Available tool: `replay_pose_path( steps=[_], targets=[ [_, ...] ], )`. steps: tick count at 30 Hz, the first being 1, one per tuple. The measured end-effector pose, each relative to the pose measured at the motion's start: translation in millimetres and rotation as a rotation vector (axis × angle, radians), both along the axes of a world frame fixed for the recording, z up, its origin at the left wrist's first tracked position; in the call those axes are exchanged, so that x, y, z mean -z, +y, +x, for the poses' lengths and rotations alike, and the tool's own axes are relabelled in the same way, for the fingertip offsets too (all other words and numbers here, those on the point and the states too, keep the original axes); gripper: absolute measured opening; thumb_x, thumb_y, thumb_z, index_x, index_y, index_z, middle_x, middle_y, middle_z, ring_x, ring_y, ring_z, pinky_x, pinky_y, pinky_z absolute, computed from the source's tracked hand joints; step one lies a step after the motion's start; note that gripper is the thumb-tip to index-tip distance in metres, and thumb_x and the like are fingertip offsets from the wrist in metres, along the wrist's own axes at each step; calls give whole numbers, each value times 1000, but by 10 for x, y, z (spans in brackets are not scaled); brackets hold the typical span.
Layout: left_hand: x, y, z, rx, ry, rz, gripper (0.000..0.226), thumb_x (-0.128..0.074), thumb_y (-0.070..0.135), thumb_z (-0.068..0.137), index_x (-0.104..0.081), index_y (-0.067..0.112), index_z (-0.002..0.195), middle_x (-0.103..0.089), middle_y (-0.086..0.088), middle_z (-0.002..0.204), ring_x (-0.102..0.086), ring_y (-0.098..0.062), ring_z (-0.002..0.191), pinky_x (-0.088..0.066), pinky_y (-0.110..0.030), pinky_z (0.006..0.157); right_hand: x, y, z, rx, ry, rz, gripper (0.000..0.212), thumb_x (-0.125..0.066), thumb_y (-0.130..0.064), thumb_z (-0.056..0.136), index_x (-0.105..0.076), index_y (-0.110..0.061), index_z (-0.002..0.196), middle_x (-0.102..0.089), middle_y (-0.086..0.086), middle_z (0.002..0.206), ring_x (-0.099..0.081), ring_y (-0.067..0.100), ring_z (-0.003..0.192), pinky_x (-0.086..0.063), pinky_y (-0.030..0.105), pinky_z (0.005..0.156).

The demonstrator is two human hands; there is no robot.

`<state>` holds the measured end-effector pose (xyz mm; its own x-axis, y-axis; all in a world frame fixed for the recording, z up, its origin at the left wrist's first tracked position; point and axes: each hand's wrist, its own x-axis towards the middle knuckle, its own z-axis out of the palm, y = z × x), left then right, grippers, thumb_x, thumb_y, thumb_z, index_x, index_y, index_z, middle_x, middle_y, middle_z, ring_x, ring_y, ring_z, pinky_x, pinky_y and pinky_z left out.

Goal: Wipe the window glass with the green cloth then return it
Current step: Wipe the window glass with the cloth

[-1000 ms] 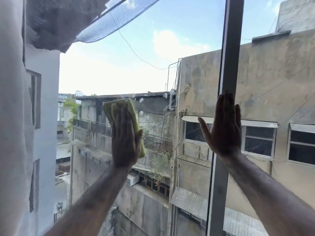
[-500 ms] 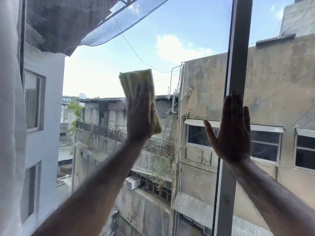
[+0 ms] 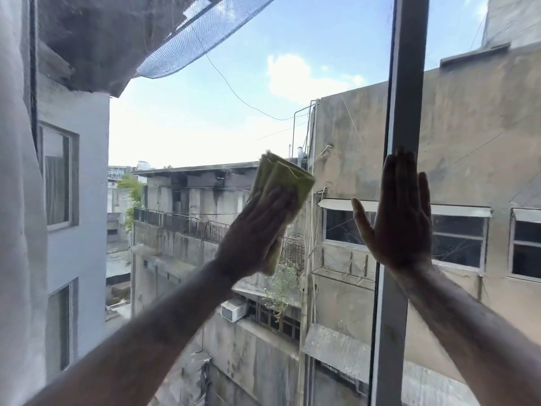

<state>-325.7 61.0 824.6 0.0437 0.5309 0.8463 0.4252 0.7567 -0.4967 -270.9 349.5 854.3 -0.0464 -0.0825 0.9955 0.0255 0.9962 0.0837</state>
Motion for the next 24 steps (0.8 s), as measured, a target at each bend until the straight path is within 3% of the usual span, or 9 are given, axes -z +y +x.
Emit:
replay_pose_path(
  steps=[2, 3, 8, 10, 14, 16, 20, 22, 24],
  targets=[
    [-148, -353, -18, -85, 43, -336, 62, -55, 16, 106, -29, 13, 163, -31, -11, 172, -26, -29, 162, -37, -54, 128, -2, -16, 18, 1, 2, -3, 88, -34, -58, 109, -10, 2, 168, -8, 21, 178, -8, 32, 168, -19, 54, 135],
    [-291, -470, -22, -79, 36, -275, 62, -54, 16, 106, -29, 14, 163, -32, -11, 171, -29, -30, 161, -42, -54, 124, -5, -21, 28, 5, -3, -7, 88, -35, -58, 109, -10, 2, 168, -8, 21, 178, -8, 32, 168, -19, 54, 135],
    [-991, -174, 116, 58, -63, 833, 57, -39, 16, 106, -30, 3, 161, -32, -15, 171, -26, -32, 162, -29, -53, 131, -14, -35, 51, 5, -18, -16, 88, -36, -57, 109, -10, 2, 168, -7, 20, 179, -7, 31, 168, -19, 53, 135],
    [-975, 234, 167, 125, -55, 717, 59, -41, 8, 105, -29, 6, 162, -28, -16, 173, -21, -32, 163, -29, -50, 131, -14, -27, 53, 3, -16, -12, 87, -38, -55, 109, -10, 2, 168, -8, 20, 179, -8, 31, 168, -19, 53, 135],
    [-577, 498, 101, 43, 80, -198, 59, -51, 11, 105, -32, 11, 161, -36, -14, 169, -28, -31, 161, -30, -51, 132, -8, -33, 59, -1, -7, -16, 82, -43, -45, 108, -14, 3, 167, -11, 21, 178, -11, 33, 167, -19, 54, 135],
    [-719, 342, 28, 61, 56, -123, 59, -51, 14, 104, -34, 14, 161, -35, -9, 170, -32, -30, 159, -37, -47, 128, -4, -40, 60, -9, 0, -24, 78, -43, -40, 108, -15, 3, 167, -11, 21, 178, -12, 33, 167, -20, 54, 135],
    [-927, 478, 103, 113, -58, 720, 57, -42, 15, 105, -34, 8, 161, -35, -10, 170, -30, -29, 160, -33, -50, 130, -9, -50, 62, -8, 7, -29, 74, -38, -39, 110, -15, 2, 168, -12, 20, 178, -12, 32, 167, -20, 53, 135],
    [-756, 746, 147, 140, -17, 619, 55, -42, 11, 106, -34, 6, 160, -37, -14, 169, -27, -31, 161, -29, -53, 131, -14, -45, 66, -11, 18, -29, 73, -38, -38, 111, -16, 2, 167, -13, 21, 178, -13, 32, 167, -21, 53, 135],
    [-502, 803, 120, 135, 45, 112, 58, -46, 8, 105, -32, 8, 161, -35, -15, 170, -24, -30, 162, -31, -54, 130, -7, -44, 69, -19, 21, -28, 72, -38, -37, 111, -17, 2, 167, -14, 21, 178, -15, 33, 167, -22, 54, 134]
  ],
)
